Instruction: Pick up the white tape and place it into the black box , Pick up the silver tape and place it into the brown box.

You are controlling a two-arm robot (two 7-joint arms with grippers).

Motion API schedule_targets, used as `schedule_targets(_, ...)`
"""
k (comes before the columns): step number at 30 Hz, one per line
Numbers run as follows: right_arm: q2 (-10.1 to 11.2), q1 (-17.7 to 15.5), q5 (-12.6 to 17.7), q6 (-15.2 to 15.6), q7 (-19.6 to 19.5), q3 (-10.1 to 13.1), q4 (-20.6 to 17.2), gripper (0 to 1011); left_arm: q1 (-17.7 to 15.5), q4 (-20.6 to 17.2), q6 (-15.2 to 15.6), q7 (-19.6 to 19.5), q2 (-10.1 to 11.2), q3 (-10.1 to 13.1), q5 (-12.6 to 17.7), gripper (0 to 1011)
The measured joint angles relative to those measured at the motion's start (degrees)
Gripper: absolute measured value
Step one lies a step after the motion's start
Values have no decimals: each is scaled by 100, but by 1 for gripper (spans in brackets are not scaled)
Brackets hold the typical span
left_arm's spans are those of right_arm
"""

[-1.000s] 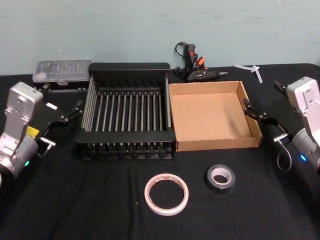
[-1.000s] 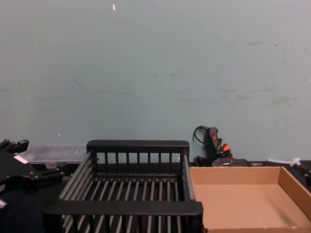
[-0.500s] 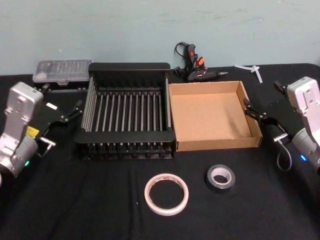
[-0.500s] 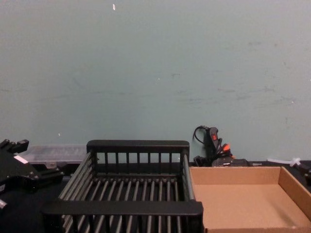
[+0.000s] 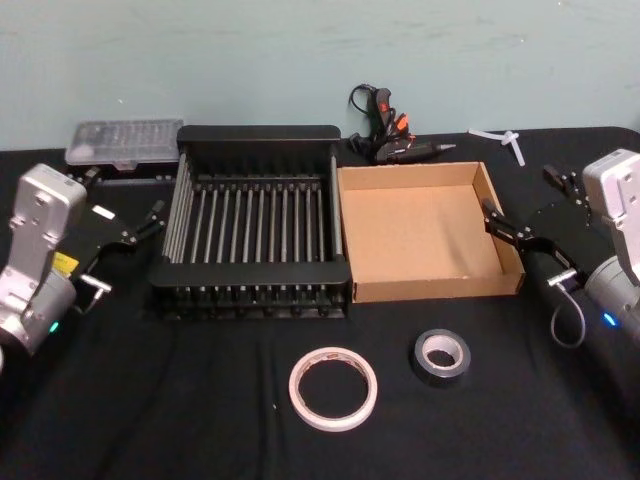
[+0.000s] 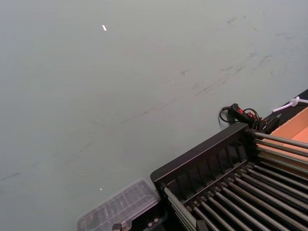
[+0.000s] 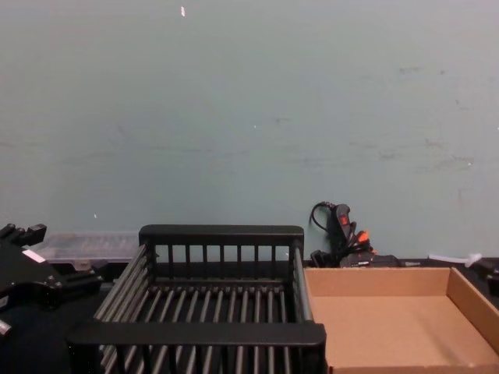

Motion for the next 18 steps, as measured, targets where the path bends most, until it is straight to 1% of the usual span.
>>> schedule_targets(2,12,-58,49,95,27,37,-95,1003,0,0,0,0,0,0,0,1001)
schedule_targets(5,42,-217,164,374,74,124,-361,1002,-1,0,0,0,0,0,0,1001)
schedule_targets(8,58,-322,223,529,92,179,-531,1002,0,0,0,0,0,0,0,1001)
schedule_targets(9,66,-388,257,636,103,214,-637,1002,0,0,0,0,0,0,0,1001)
schedule_targets(10,66,-388,257,636,103,214,-637,1002,0,0,0,0,0,0,0,1001)
schedule_targets(15,84,-654,440,1090,155,352,-1054,1002,0,0,0,0,0,0,0,1001)
schedule_targets(18,89,-754,509,1263,193,399,-1212,1002,0,0,0,0,0,0,0,1001)
